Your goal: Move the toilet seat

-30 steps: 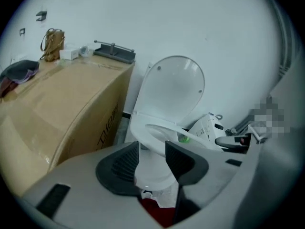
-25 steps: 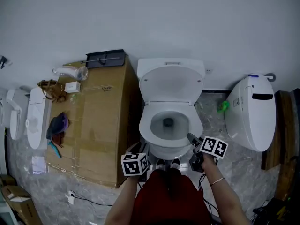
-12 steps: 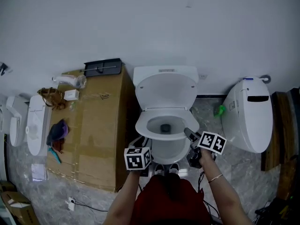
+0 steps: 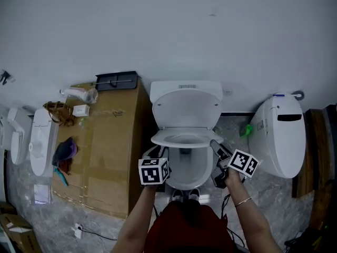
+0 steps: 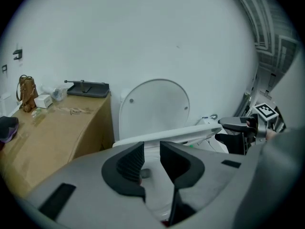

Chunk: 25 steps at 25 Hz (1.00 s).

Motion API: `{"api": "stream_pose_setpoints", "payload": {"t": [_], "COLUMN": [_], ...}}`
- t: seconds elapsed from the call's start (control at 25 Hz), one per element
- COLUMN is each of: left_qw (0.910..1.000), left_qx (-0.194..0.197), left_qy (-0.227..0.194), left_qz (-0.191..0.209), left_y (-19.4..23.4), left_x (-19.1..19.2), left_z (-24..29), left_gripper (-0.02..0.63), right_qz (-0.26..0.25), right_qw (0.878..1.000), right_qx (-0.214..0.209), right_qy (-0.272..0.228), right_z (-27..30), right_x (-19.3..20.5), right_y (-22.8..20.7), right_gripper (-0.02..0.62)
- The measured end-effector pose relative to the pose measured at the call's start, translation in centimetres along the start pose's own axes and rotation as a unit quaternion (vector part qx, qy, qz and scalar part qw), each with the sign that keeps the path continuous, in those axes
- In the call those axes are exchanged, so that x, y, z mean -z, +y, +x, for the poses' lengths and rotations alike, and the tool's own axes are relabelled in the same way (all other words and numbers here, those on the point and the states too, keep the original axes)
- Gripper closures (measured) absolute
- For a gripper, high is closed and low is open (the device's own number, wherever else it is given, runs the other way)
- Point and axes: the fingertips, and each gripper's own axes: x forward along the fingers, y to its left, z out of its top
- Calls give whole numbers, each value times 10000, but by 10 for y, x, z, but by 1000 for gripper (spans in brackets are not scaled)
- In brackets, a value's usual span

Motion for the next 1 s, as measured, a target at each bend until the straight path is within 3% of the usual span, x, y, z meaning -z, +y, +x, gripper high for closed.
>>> {"api": "stream_pose_setpoints", "payload": {"t": [0.16,0.4,0.48,0.56,0.68,1.0], "left_qw": [9999,9998,9997,9996,9995,9990], "left_qx": [-27,-42,-53,-60,-65,-49], "left_qy": [-101,-208,-244,-277,-317,-444], "left_qz": [18,62,39,28,47,69], "left_y": [1,5,5,6,8,13], "left_x": [-15,-39,-47,-55,-66,-94], "left_z": [6,15,19,24,31,48], "left_gripper": [486,486,486,486,486,488], "right_qz": [-162,-1250,-1677,-2052,-2462,-3352], "right_qw": [9997,9909,9847,9776,9685,9409], "right_qx": [-163,-406,-364,-312,-152,414], "right_qy": [-119,-278,-313,-344,-329,-240], "right_z": [3,3,5,7,16,55], "right_x": [-13,-31,-36,-39,-42,-50], "right_y": [9,35,44,51,54,58], "right_gripper": [288,304,352,464,528,566]}}
